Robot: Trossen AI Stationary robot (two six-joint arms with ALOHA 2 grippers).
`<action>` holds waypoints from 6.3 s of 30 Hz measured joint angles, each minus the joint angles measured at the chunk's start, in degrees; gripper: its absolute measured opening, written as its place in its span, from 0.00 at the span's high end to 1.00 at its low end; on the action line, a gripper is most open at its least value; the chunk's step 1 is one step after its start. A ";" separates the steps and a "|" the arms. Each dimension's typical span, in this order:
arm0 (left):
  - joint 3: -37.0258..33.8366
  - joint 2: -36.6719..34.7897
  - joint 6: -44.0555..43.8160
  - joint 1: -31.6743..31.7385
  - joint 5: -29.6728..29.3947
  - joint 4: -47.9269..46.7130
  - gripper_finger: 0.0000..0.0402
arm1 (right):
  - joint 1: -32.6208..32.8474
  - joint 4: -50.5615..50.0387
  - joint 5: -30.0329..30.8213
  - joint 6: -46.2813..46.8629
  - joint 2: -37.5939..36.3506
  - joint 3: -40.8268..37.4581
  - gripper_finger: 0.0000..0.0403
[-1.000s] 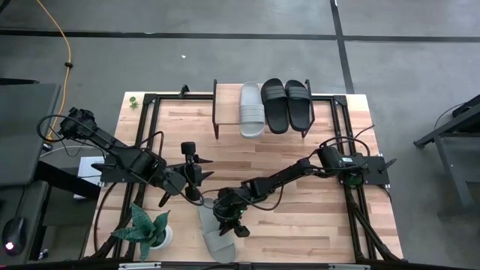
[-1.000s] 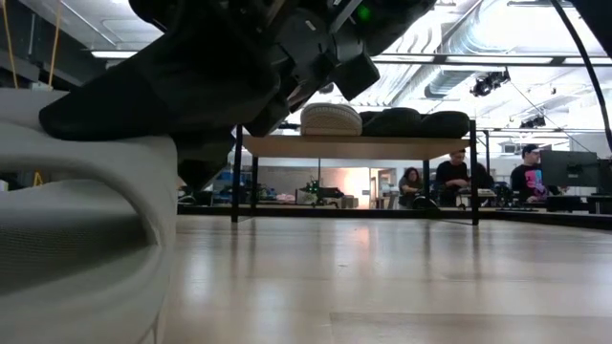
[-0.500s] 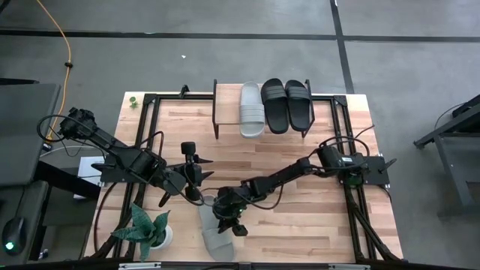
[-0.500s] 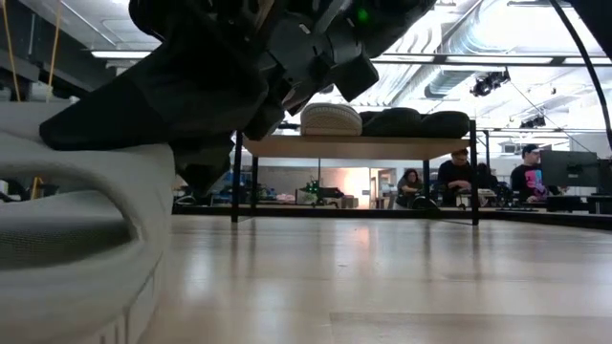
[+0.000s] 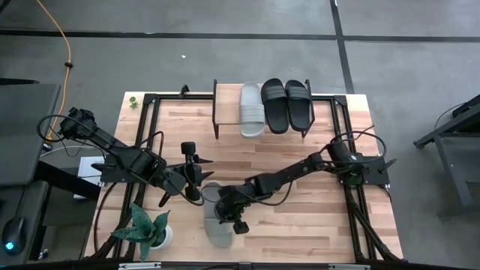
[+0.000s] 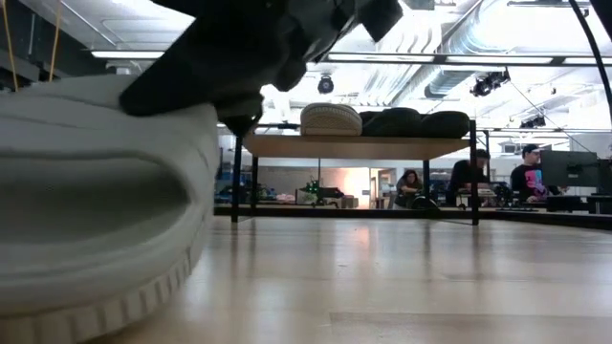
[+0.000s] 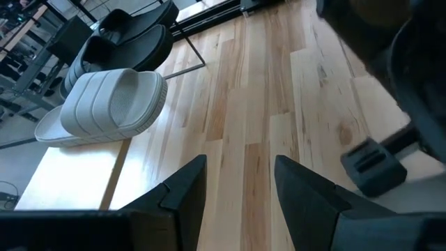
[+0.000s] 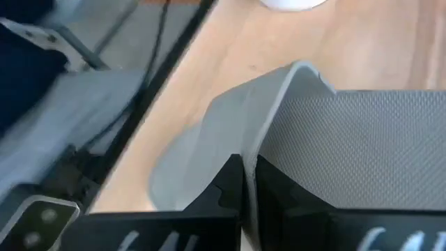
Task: Pick and place slides into the shelf
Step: Put the gray slide on the shelf
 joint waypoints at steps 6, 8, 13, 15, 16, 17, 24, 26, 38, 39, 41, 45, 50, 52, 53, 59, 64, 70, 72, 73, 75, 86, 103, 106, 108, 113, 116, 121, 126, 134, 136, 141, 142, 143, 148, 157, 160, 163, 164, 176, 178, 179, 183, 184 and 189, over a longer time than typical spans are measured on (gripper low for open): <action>0.00 0.00 -0.02 0.00 -0.02 -0.05 0.61 | 0.11 -4.63 4.80 -0.34 -1.72 0.00 1.00; 0.00 0.00 0.00 0.00 0.00 -0.17 0.61 | 0.07 -5.61 5.23 -0.30 -2.01 0.00 1.00; 0.00 0.00 0.20 0.00 -0.02 -0.41 0.61 | 0.13 -8.75 7.66 -0.32 -3.70 0.00 1.00; 0.00 0.04 1.14 0.00 -0.02 -0.44 0.61 | 0.07 -10.61 9.36 -0.39 -4.78 0.00 1.00; 0.00 0.16 1.18 0.00 -0.02 -0.42 0.61 | 0.07 -11.36 10.52 -0.37 -5.46 0.00 1.00; 0.00 0.24 1.21 0.00 0.00 -0.47 0.61 | 0.09 -12.05 11.78 -0.34 -6.10 0.00 1.00; 0.00 0.24 1.33 0.00 -0.02 -1.47 0.61 | 1.46 -14.89 18.31 -0.36 -11.03 -1.64 1.00; 0.00 0.24 1.33 0.00 -0.01 -2.58 0.61 | 1.64 -15.07 19.53 -0.30 -12.71 -2.84 1.00; -0.20 4.35 8.80 -0.60 0.35 -1.79 0.61 | 0.71 -20.00 25.61 2.18 -22.98 -8.74 1.00; -0.20 5.11 10.44 -0.92 0.14 -0.90 0.61 | 0.70 -20.36 25.53 1.98 -24.07 -8.79 1.00; -0.17 6.93 14.25 -1.84 -1.57 1.27 0.61 | 0.66 -20.56 25.89 1.77 -26.22 -8.79 1.00; -0.20 9.70 21.75 -4.32 -8.14 5.52 0.61 | 0.68 -21.80 26.43 0.81 -29.74 -8.76 1.00; -0.22 10.92 28.90 -7.83 -15.64 9.37 0.61 | 0.59 -25.88 27.97 1.23 -32.71 -8.76 1.00; -0.22 10.93 31.54 -9.32 -17.87 11.12 0.61 | 0.30 -27.28 27.98 1.52 -33.68 -8.76 1.00; -0.20 10.93 32.82 -9.81 -18.27 12.16 0.61 | 0.04 -27.70 28.02 1.80 -34.22 -8.76 1.00; -0.20 10.96 39.25 -12.19 -20.81 16.43 0.61 | -2.26 -26.94 27.47 1.69 -37.85 -8.76 1.00; -0.20 12.81 42.70 -12.04 -25.78 18.76 0.61 | -5.44 -21.02 23.43 0.78 -40.00 -8.70 1.00; -0.22 17.23 49.68 -12.00 -35.94 20.87 0.61 | -9.01 -18.02 19.89 0.99 -40.19 -8.68 1.00; -0.20 18.48 53.15 -12.00 -40.87 23.08 0.61 | -9.85 -18.01 19.96 0.81 -40.19 -8.70 1.00; -0.20 18.95 54.25 -12.00 -42.36 23.36 0.61 | -10.19 -17.96 19.97 0.81 -40.19 -8.68 1.00; -0.20 19.42 55.15 -12.00 -42.48 24.30 0.61 | -10.72 -17.53 20.10 0.81 -40.19 -8.68 1.00; 0.89 19.47 55.34 -12.00 -42.48 24.70 0.61 | -13.75 -12.54 18.21 1.25 -40.19 -8.68 1.00; 0.96 19.47 57.53 -9.76 -42.84 24.61 0.61 | -17.31 -8.38 12.83 2.32 -40.15 -8.68 1.00; 0.96 19.50 57.81 -8.51 -42.81 24.57 0.61 | -17.39 -8.14 12.58 2.30 -40.15 -8.68 1.00; 0.96 19.48 58.18 -7.93 -42.52 24.57 0.61 | -17.42 -8.44 13.02 2.28 -40.15 -8.68 1.00; 0.96 19.50 59.03 -7.78 -41.98 24.61 0.61 | -18.07 -8.53 13.54 2.17 -40.15 -8.68 1.00; 1.54 19.50 59.69 -7.85 -41.93 24.52 0.61 | -19.00 -8.94 13.01 2.32 -40.15 -8.68 1.00; 3.81 19.50 59.30 -7.85 -41.90 24.70 0.61 | -20.12 -8.97 13.29 2.34 -40.10 -8.68 1.00; 4.69 19.50 58.82 -7.85 -42.25 24.61 0.61 | -20.33 -8.95 12.23 3.19 -40.10 -8.68 1.00; 4.76 19.50 60.83 -7.80 -40.97 24.59 0.61 | -19.80 -8.90 12.11 3.27 -40.10 -8.68 1.00; 4.76 19.50 61.59 -7.43 -40.79 24.65 0.61 | -19.80 -8.55 11.84 3.71 -40.10 -8.68 1.00; 4.81 19.50 62.32 -4.92 -40.20 24.70 0.61 | -19.80 -7.63 10.37 3.96 -40.10 -8.68 1.00; 4.81 19.50 62.71 -4.33 -39.91 24.70 0.61 | -19.80 -7.64 10.37 4.12 -40.10 -8.68 1.00; 4.81 19.50 62.98 -3.86 -39.68 24.71 0.61 | -19.82 -7.65 10.37 4.21 -40.10 -8.68 1.00; 4.81 19.49 64.43 -2.46 -39.43 25.57 0.61 | -19.80 -7.84 9.95 4.26 -40.10 -8.68 1.00; 8.36 19.47 66.12 -2.58 -38.56 25.50 0.61 | -18.55 -8.00 8.93 4.48 -40.10 -8.68 1.00; 9.55 19.47 66.30 -2.60 -38.26 25.53 0.61 | -17.67 -7.51 8.97 4.38 -40.10 -8.66 1.00; 9.70 19.47 66.30 -2.60 -37.90 25.52 0.63 | -17.19 -7.35 8.99 4.27 -40.10 -8.66 1.00; 9.70 19.47 66.29 -2.60 -37.81 25.46 0.65 | -17.16 -7.35 9.02 4.27 -40.10 -8.66 1.00; 9.70 19.47 65.20 -2.60 -35.47 25.55 0.92 | -17.22 -7.54 9.52 4.23 -40.13 -8.61 1.00; 9.70 19.47 64.59 -2.60 -35.70 25.55 0.92 | -17.20 -7.45 9.61 3.77 -40.13 -8.61 1.00; 9.70 19.47 64.21 -2.62 -35.85 25.55 0.94 | -17.21 -7.37 9.41 3.49 -40.13 -8.61 1.00; 9.70 19.47 63.92 -2.62 -35.87 25.55 0.96 | -17.29 -7.45 9.16 3.32 -40.13 -8.61 1.00; 9.70 19.47 63.87 -2.62 -35.86 25.55 0.96 | -17.31 -7.62 9.07 3.17 -40.13 -8.61 1.00; 9.70 19.47 62.84 -2.62 -35.60 25.47 0.96 | -17.33 -9.13 8.67 1.26 -40.13 -8.61 0.94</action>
